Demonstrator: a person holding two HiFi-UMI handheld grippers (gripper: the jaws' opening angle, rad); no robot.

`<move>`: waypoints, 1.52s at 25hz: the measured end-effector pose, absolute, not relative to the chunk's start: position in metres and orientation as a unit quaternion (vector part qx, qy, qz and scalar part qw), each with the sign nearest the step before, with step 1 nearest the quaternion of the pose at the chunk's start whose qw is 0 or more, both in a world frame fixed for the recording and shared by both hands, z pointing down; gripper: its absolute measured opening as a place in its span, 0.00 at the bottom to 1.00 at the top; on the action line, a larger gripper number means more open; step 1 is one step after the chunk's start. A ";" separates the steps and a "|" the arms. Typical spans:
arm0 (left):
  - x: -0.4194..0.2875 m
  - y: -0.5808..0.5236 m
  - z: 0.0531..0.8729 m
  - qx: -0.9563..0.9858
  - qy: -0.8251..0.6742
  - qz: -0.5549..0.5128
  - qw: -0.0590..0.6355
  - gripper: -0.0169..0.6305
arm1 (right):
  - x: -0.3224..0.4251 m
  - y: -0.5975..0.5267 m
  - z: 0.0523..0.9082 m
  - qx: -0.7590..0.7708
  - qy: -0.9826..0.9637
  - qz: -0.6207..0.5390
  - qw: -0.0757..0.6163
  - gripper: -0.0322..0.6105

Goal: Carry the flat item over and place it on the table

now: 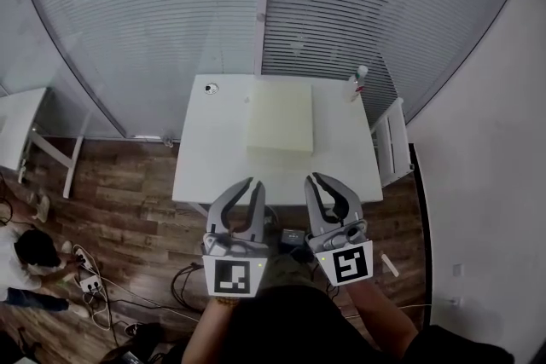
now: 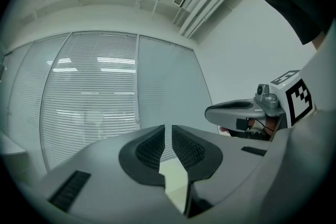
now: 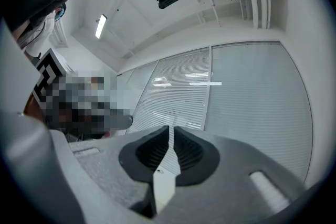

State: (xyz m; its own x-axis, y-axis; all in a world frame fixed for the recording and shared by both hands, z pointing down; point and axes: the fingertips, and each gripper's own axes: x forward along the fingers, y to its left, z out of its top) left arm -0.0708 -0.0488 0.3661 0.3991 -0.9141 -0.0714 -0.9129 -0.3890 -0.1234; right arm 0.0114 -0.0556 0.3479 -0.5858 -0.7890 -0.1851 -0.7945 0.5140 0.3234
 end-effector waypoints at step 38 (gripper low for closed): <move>-0.052 -0.040 0.390 -0.846 0.530 -0.012 0.053 0.09 | 0.022 -0.048 0.368 -0.466 0.868 0.171 -0.011 0.05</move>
